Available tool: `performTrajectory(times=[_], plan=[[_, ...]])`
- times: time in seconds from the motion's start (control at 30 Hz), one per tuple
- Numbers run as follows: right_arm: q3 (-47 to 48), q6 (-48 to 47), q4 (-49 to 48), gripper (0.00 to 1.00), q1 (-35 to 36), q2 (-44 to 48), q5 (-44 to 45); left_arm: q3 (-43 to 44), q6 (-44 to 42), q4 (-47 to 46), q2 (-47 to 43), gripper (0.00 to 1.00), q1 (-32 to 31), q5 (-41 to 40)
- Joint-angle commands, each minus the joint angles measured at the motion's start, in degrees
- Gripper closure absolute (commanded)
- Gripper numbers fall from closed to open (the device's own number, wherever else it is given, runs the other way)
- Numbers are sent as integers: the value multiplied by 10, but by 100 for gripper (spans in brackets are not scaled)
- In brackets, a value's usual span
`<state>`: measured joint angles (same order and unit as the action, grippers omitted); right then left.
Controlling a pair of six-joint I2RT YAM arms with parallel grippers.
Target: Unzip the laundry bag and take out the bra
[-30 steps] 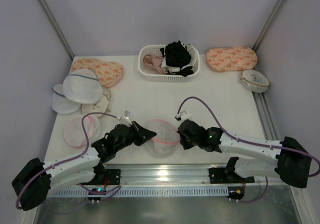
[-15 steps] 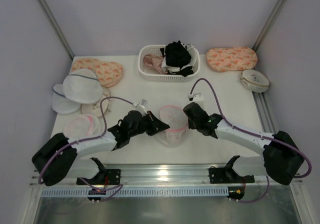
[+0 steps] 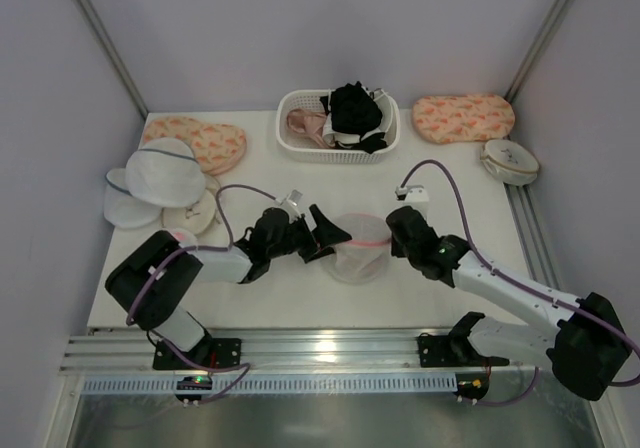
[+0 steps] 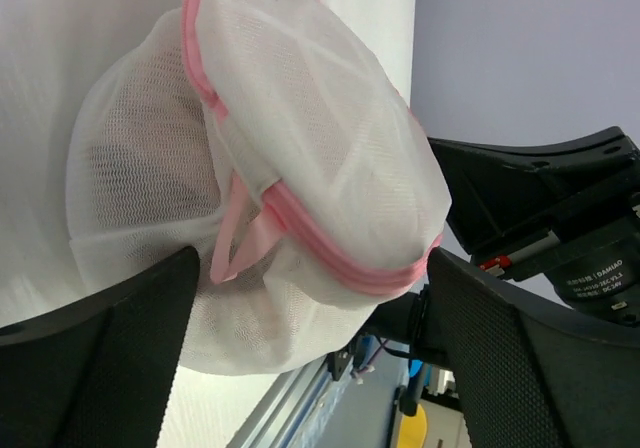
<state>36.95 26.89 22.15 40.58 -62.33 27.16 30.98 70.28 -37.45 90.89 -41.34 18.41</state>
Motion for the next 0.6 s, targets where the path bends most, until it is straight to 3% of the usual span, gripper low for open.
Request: performTrajectory(times=[0.0,0.13,0.2,0.3,0.33,0.4,0.57], plan=[[-9,-2,7,96,-2,29,-11,-23,0,-28,-57,1,0,-28],[-7,2,47,96,-1,47,-59,-65,7,57,-158,1,-1,-68],[-10,-10,50,96,5,65,-133,-84,10,104,-204,0,-2,-81],[-30,-29,16,96,24,88,-247,-101,17,198,-290,1,-3,-95],[-38,-34,-21,96,32,100,-344,-102,20,218,-327,1,-4,-95],[-57,-35,-59,96,42,103,-421,-107,31,261,-354,1,-6,-85],[-54,-40,-135,96,94,71,-504,-123,70,293,-411,1,-29,-54]])
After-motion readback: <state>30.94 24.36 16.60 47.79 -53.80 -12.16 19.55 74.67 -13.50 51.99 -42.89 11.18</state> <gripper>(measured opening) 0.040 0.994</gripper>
